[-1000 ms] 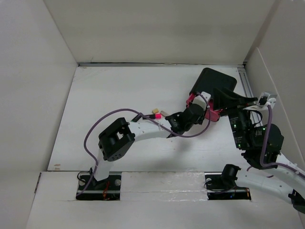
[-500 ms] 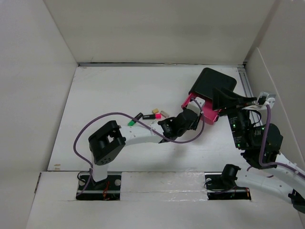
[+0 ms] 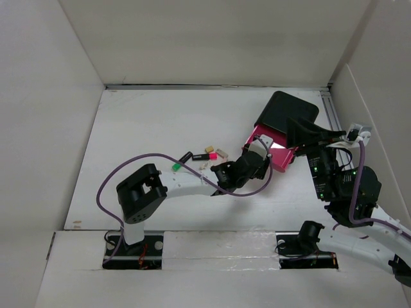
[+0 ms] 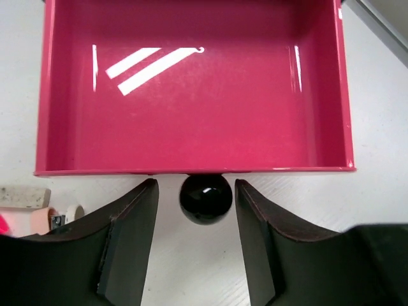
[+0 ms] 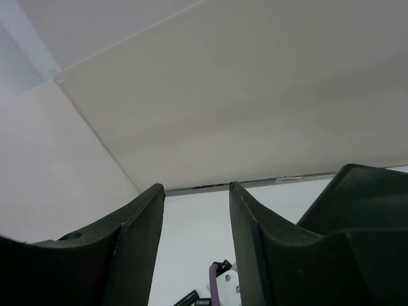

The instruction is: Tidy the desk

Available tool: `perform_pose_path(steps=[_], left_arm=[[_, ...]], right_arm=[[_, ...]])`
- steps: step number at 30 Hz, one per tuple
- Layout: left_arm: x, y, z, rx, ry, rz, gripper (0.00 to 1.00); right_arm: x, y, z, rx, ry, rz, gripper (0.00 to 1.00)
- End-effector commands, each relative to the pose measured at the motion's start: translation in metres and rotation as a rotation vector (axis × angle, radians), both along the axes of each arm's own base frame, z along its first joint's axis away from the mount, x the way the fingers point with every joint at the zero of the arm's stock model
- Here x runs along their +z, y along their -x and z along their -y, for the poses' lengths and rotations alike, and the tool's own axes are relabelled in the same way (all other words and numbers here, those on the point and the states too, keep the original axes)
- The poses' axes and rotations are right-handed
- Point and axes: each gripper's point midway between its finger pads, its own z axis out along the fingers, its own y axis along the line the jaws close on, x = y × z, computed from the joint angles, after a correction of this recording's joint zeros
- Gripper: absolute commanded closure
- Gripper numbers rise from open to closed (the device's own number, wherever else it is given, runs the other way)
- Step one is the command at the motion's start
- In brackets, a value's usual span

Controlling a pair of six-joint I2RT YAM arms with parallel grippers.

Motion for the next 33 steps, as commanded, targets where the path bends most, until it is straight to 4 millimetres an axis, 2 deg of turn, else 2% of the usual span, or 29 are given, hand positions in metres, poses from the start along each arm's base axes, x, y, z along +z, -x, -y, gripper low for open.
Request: perform_pose_path(steps=[1,9,11,12,13,15,16,17,18,19,21,22,23,24,25,27,28,30,32,33], left_arm=[[0.037,-0.007,-0.008,0.048,0.076,0.046,0.52],[0.059,-0.011,-0.023,0.097,0.095,0.087,0.4],[0.067,-0.012,-0.037,0.136,0.108,0.102,0.39],[0.06,-0.011,-0.045,0.154,0.096,0.102,0.38],[0.074,-0.014,-0.055,0.195,0.134,0.131,0.37],[0.078,-0.015,-0.068,0.235,0.148,0.145,0.35],[0.08,-0.013,-0.08,0.262,0.16,0.151,0.35],[0.081,-0.021,-0.091,0.292,0.17,0.15,0.35],[0.071,-0.021,-0.101,0.304,0.16,0.138,0.35],[0.079,-0.021,-0.107,0.302,0.204,0.128,0.35],[0.073,-0.025,-0.119,0.315,0.211,0.112,0.36],[0.055,-0.02,-0.124,0.292,0.189,0.07,0.36],[0.055,-0.019,-0.124,0.292,0.189,0.07,0.36],[0.046,-0.017,-0.123,0.28,0.173,0.053,0.36],[0.029,-0.012,-0.121,0.251,0.137,0.026,0.36],[0.011,-0.008,-0.117,0.221,0.11,-0.009,0.35],[-0.004,-0.004,-0.115,0.202,0.085,-0.036,0.35],[-0.018,-0.002,-0.115,0.209,0.083,-0.066,0.33],[-0.034,-0.002,-0.115,0.216,0.056,-0.081,0.32],[-0.038,-0.006,-0.117,0.227,0.049,-0.084,0.32]], right_arm=[[0.019,0.005,0.006,0.008,-0.04,0.041,0.49],[0.017,0.004,0.006,0.003,-0.042,0.035,0.49],[0.015,0.004,0.004,0.009,-0.04,0.032,0.49],[0.013,0.003,0.002,0.009,-0.035,0.027,0.49],[0.012,0.001,0.002,0.005,-0.034,0.024,0.49],[0.008,-0.003,-0.002,-0.005,-0.021,0.01,0.49],[0.007,-0.004,-0.004,-0.008,-0.015,0.005,0.49],[0.006,-0.005,-0.006,-0.005,-0.011,0.004,0.49],[0.004,-0.007,-0.009,-0.005,0.0,-0.001,0.49],[0.004,-0.007,-0.01,-0.003,0.002,-0.001,0.49],[0.003,-0.009,-0.012,-0.003,0.002,-0.004,0.5],[0.002,-0.009,-0.014,-0.001,0.007,-0.006,0.62],[0.002,-0.009,-0.014,0.003,0.009,-0.004,0.62],[0.001,-0.009,-0.016,0.01,0.011,-0.005,0.83],[0.001,-0.008,-0.017,0.019,0.012,-0.002,0.91],[-0.005,-0.009,-0.021,0.03,0.018,-0.008,1.0],[-0.006,-0.008,-0.021,0.037,0.015,-0.006,1.0],[-0.015,-0.009,-0.026,0.051,0.02,-0.016,1.0],[-0.02,-0.008,-0.03,0.069,0.015,-0.023,0.89],[-0.022,-0.008,-0.031,0.07,0.017,-0.023,0.77]])
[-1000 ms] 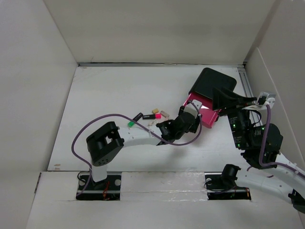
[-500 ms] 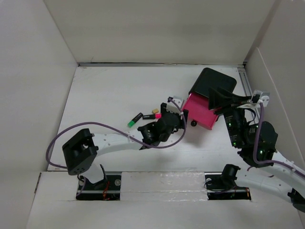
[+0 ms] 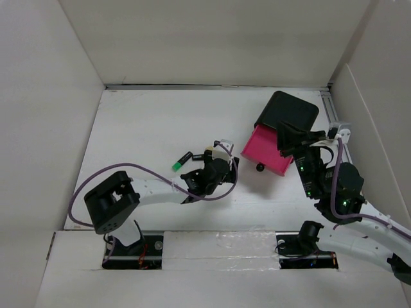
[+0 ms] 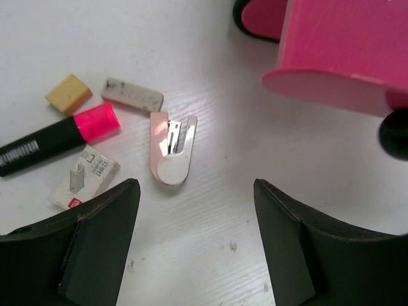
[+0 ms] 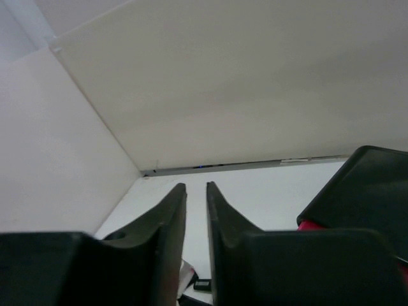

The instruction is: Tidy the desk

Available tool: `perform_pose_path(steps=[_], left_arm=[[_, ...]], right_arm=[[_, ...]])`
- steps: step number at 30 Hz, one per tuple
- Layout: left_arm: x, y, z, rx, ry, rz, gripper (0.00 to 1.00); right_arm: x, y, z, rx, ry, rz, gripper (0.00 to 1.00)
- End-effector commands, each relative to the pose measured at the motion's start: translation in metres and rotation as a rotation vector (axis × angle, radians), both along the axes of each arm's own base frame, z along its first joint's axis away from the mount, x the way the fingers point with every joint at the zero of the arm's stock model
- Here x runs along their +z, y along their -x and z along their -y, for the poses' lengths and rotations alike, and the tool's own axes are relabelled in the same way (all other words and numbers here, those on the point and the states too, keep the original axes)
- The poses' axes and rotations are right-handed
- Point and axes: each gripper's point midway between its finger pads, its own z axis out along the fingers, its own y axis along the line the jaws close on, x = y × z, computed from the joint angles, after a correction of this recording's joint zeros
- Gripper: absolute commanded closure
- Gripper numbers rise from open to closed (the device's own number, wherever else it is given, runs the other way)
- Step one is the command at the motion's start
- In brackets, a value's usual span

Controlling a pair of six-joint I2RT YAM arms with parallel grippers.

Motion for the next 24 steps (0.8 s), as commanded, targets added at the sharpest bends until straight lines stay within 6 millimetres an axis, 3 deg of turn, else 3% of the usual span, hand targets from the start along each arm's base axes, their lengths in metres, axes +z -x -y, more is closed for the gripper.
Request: perform_pose_path(steps=[1,3,6,12,24], left_arm=[[-0.014,-0.001,0.006,0.002,0.007,-0.039,0.32],[-0.022,-0.003,0.009,0.002,-0.008,-0.05,0.32],[-0.029,-0.01,0.009,0.01,-0.014,-0.063,0.32],[-0.055,-0.021,0.014,-0.028,-0.041,-0.076,0.35],[-0.064,-0.042,0.02,-0.004,-0.111,-0.033,0.44]], right_arm=[[-0.001,0.001,-0.006,0.032,-0.022,0.015,0.72],[-0.004,0.0,-0.008,0.036,-0.014,0.009,0.64],[-0.008,0.0,-0.011,0.042,-0.006,0.0,0.6],[-0.01,-0.001,-0.008,0.027,-0.003,-0.005,0.58],[-0.01,0.0,-0.016,0.064,0.005,0.006,0.58]])
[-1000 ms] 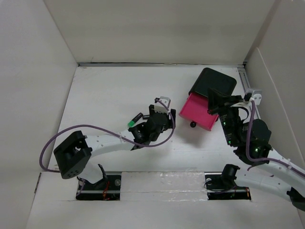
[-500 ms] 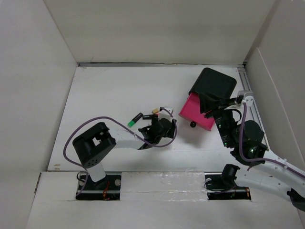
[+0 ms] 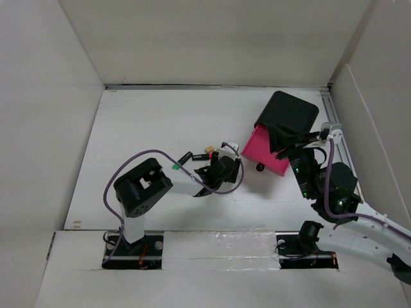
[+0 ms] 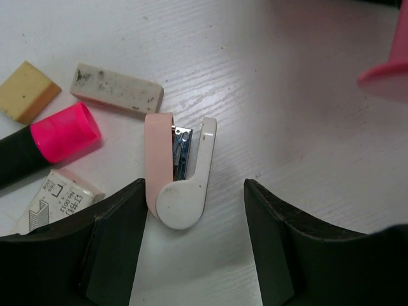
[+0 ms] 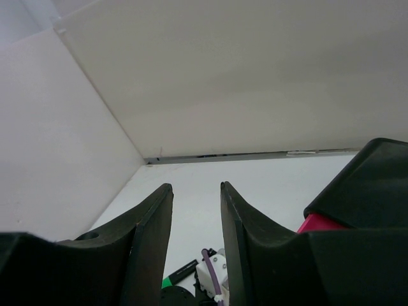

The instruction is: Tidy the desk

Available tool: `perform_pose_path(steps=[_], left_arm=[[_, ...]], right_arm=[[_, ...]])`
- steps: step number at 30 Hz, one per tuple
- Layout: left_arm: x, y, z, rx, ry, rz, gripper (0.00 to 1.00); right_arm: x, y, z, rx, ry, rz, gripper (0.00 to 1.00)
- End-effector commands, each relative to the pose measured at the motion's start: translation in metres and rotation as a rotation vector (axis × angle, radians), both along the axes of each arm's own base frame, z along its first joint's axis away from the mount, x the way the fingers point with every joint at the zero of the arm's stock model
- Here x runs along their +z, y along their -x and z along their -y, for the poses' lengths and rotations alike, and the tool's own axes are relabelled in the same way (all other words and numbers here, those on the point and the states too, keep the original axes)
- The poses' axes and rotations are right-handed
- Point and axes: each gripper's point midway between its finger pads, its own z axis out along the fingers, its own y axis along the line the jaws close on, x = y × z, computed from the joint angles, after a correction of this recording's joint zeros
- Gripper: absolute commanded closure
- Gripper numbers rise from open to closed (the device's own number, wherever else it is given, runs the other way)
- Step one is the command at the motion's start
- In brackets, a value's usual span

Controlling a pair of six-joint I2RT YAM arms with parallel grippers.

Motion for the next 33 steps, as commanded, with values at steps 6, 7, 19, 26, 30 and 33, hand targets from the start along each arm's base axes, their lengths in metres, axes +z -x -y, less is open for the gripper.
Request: perform_pose_path(steps=[6,7,19,26,30,33], left_arm=[[0.018,-0.021,0.005,0.028,0.037,0.056,0.73],[0.017,-0.019,0.004,0.03,0.041,0.048,0.76],[0.075,0.029,-0.05,0.072,0.174,0.07,0.9],[0.183,0.044,-0.058,0.019,0.418,0.215,0.9],[0.237,0.046,-0.029,-0.101,0.518,0.277,0.9],[0.244,0.039,0.002,-0.171,0.514,0.272,0.91]], right_arm=[[0.006,0.001,-0.005,0.026,-0.019,0.02,0.58],[0.007,0.001,-0.004,0.026,-0.02,0.022,0.58],[0.003,0.001,-0.005,0.026,-0.022,0.017,0.58],[0.001,0.001,-0.005,0.029,-0.017,0.015,0.59],[0.004,0.005,0.0,0.031,-0.033,0.025,0.59],[0.004,0.007,0.003,0.034,-0.044,0.027,0.59]])
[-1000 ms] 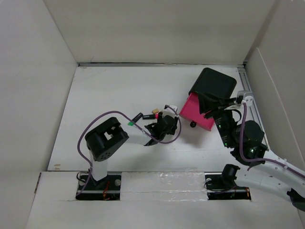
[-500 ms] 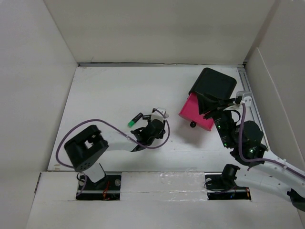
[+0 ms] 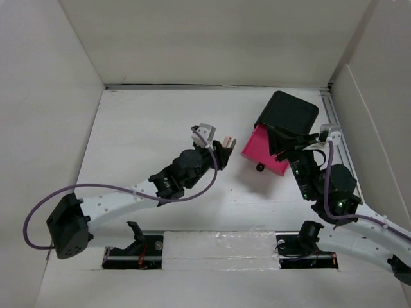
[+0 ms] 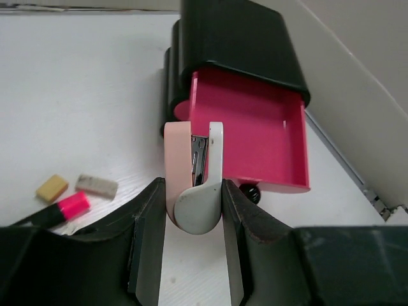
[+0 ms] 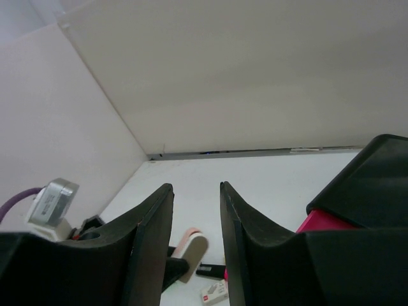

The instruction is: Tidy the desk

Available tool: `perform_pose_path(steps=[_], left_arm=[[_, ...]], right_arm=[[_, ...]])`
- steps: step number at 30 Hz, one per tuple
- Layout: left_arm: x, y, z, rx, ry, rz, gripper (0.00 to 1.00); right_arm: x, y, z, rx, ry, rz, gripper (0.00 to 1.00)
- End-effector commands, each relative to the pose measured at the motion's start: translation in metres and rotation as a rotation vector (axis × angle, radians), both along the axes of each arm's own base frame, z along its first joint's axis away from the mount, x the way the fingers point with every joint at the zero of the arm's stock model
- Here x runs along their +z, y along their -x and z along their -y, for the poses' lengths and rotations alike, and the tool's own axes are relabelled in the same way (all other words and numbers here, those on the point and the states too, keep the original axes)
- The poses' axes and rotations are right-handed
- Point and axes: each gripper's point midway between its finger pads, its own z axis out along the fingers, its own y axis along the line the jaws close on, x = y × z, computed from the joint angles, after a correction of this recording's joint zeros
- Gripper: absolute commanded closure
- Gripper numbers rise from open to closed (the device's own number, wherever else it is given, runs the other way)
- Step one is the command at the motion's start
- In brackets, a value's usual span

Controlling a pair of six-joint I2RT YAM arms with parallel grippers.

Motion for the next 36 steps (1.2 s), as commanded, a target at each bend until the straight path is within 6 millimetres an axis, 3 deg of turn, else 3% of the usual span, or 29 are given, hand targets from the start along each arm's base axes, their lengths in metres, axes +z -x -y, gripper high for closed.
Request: perform_pose_path(steps=[1,8,14,17,21,28,29,31,32,34,35,36], left_arm=[[0.026,-0.004,0.042,-0.115,0.029,0.049,0.91],[0.024,-0.024,0.095,-0.183,0.0,0.047,0.91],[-0.007,-0.042,0.136,-0.22,-0.092,-0.012,0.86],[-0.018,-0.05,0.147,-0.221,-0.132,-0.031,0.78],[-0.032,-0.056,0.154,-0.216,-0.173,-0.053,0.58],[-0.018,-0.055,0.151,-0.215,-0.162,-0.025,0.52],[-0.008,-0.054,0.148,-0.213,-0.147,-0.012,0.52],[-0.001,-0.051,0.136,-0.192,-0.127,0.011,0.52],[0.02,-0.049,0.127,-0.174,-0.09,0.043,0.52],[0.019,-0.049,0.104,-0.111,-0.095,0.065,0.52],[0.034,-0.047,0.091,-0.081,-0.076,0.087,0.52],[0.018,-0.047,0.077,-0.04,-0.11,0.069,0.52]], right_arm=[[0.011,0.007,0.008,0.012,-0.051,0.031,0.59],[0.011,0.01,0.019,-0.006,-0.079,0.035,0.6],[0.009,0.01,0.021,-0.011,-0.082,0.034,0.6],[0.008,0.01,0.024,-0.021,-0.092,0.033,0.6],[0.01,0.011,0.024,-0.02,-0.09,0.034,0.6],[0.006,0.007,0.021,-0.029,-0.078,0.024,0.6],[0.006,0.007,0.022,-0.03,-0.082,0.024,0.6],[0.007,0.008,0.021,-0.021,-0.081,0.028,0.6],[0.007,0.008,0.02,-0.021,-0.079,0.027,0.6],[0.005,0.007,0.021,-0.03,-0.08,0.023,0.6],[0.005,0.006,0.02,-0.03,-0.079,0.023,0.6],[0.005,0.006,0.018,-0.026,-0.077,0.023,0.6]])
